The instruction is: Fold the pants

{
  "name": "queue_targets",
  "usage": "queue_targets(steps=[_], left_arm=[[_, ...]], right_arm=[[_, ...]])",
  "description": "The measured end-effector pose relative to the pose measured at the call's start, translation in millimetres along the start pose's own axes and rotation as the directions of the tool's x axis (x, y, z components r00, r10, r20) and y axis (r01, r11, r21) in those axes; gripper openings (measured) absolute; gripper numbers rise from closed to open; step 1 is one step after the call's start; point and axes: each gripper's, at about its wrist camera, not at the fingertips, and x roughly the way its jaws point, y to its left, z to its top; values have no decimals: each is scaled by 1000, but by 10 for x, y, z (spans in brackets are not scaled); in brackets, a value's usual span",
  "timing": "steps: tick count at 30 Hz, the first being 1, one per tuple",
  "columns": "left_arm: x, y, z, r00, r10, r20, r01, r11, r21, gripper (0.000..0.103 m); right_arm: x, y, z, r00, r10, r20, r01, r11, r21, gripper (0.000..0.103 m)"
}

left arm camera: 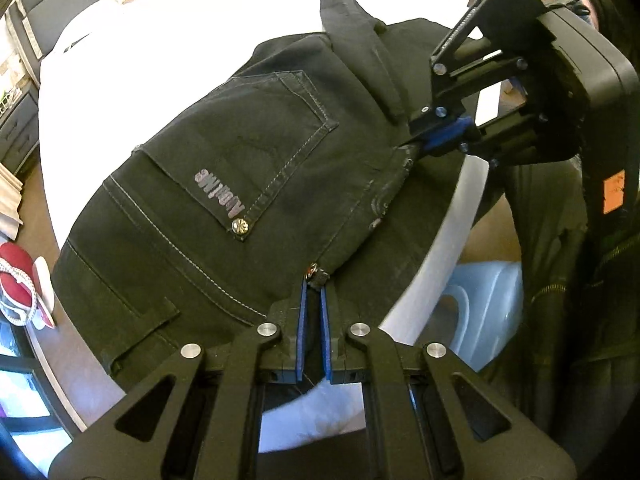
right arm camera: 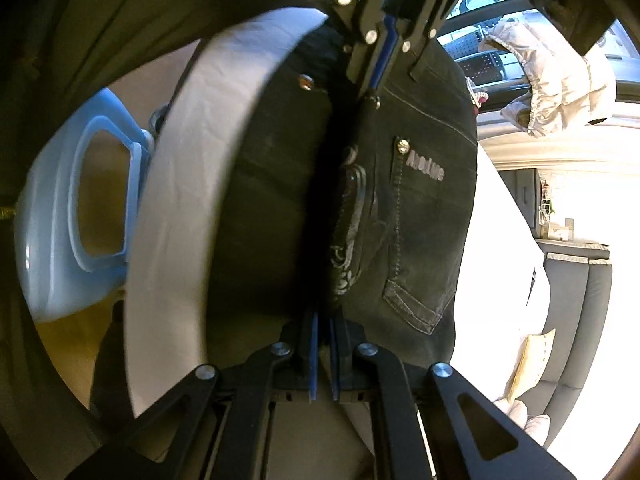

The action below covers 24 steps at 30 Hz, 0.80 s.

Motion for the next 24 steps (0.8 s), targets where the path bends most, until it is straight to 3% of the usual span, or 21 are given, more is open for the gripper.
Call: queue_targets(steps=[14,24], left_arm=[[-166,-179,-262,1000,7,-27,-7,1000,0,5],[92,-96,-270,1000,-22,-17,21,997,-70,13]], right_arm=[[-128,122,21,1000,-21,-13,21,999,30,6],[-72,436,83,999,-18,-44,20,999,47,9]])
